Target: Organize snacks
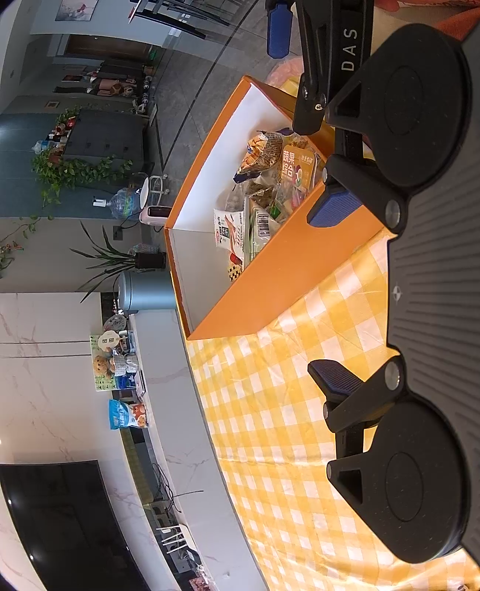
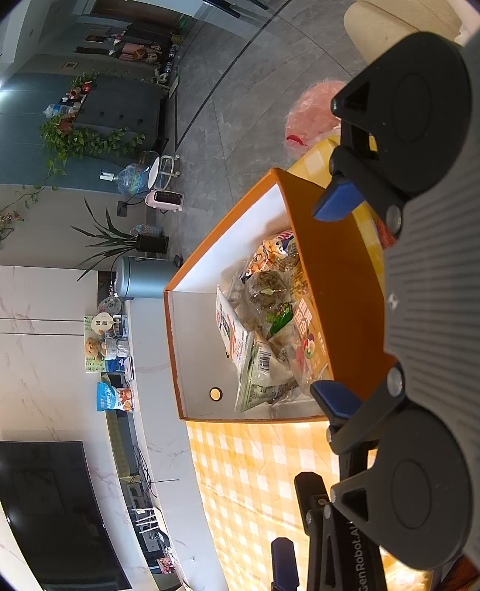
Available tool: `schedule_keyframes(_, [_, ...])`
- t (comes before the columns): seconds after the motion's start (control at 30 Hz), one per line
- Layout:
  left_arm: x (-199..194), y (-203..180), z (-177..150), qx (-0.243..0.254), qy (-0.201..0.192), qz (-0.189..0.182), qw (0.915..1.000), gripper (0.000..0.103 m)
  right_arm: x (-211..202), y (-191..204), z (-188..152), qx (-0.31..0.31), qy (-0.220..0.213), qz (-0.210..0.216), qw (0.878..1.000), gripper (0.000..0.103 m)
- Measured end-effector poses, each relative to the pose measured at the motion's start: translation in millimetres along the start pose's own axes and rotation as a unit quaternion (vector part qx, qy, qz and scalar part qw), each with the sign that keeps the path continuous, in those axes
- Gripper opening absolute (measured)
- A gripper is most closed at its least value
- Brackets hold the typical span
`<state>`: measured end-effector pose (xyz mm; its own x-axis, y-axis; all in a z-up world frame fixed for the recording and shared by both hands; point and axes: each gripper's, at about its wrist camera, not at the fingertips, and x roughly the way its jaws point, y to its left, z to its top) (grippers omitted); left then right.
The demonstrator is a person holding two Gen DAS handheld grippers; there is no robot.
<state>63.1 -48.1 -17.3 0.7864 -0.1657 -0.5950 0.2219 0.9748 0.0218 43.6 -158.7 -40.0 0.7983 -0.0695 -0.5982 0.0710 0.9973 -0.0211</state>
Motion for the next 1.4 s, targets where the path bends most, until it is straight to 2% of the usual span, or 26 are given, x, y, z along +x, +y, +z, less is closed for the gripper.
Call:
schedule_keyframes(0.83, [-6.1, -1.6, 6.0, 0.010, -0.005, -0.009, 0.9999, 0.095, -2.5, -4.1, -2.1, 0.008, 0.003, -0.003, 1.000, 0.092])
schedule_keyframes(1.4, [-5.1, -1.3, 4.4, 0.007, -0.009, 0.000, 0.9999, 0.096, -1.7, -4.7, -2.0, 0.009, 0.005, -0.002, 1.000, 0.093])
